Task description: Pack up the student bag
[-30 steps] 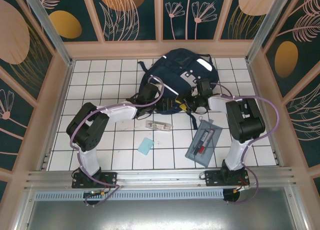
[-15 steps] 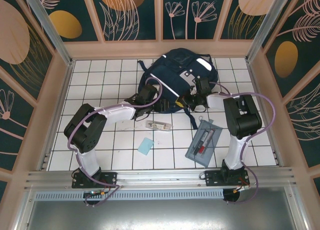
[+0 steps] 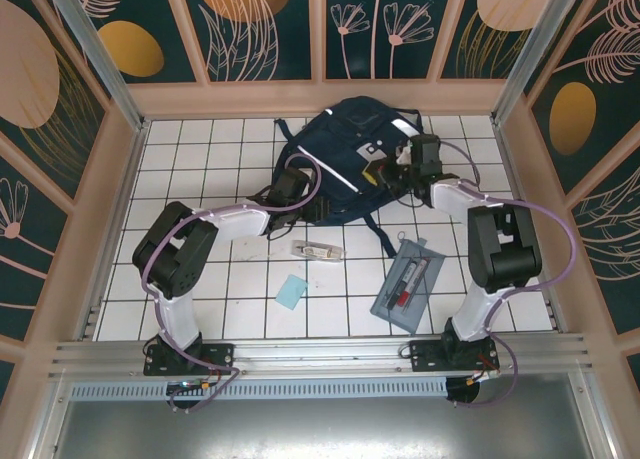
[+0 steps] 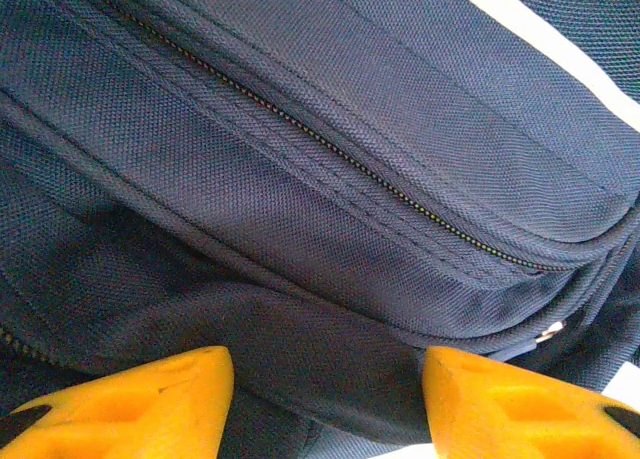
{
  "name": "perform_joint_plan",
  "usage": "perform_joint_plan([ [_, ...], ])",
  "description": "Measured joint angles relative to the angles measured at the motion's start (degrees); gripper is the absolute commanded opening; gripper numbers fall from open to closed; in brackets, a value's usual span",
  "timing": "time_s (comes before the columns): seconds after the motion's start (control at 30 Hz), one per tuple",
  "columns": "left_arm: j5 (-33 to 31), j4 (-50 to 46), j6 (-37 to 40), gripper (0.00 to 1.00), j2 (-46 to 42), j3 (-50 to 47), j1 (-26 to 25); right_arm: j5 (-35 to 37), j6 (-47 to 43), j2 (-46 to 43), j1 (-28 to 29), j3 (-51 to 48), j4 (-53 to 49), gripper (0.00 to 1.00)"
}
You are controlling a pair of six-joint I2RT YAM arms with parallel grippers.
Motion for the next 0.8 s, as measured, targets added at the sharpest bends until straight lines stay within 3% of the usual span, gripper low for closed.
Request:
perform_joint_plan([
  [0.17, 0.09, 0.35, 0.02, 0.56, -0.02, -0.17, 0.02, 1.86, -3.34, -0.59, 0.76, 1.27, -1.2, 0.01],
  [0.27, 0.76, -0.37, 0.02, 0.59, -0.2, 0.22, 0.04, 5.14, -10.01, 0.11, 2.8, 6.1, -8.48, 0.26],
  [0.4, 1.99, -4.33, -0.66, 0.8, -2.08, 1.55, 0.46, 10.8, -19.43, 2.05, 7.76, 14.51, -16.37, 0.38],
  [0.47, 1.68, -6.69, -1.18, 0.83, -4.42, 1.55, 0.83, 12.98, -23.21, 3.43, 10.05, 17.66, -19.28, 0.41],
  [0.6, 0.46, -8.94, -1.86, 0.79, -9.97, 1.55, 2.36, 16.87, -29.35, 7.08, 13.66, 22.1, -24.57, 0.5],
  [0.8, 0.55, -6.75, -4.61, 0.57, -12.22, -2.03, 5.66, 23.58, -36.13, 14.56, 17.46, 30.08, -32.17, 0.54],
])
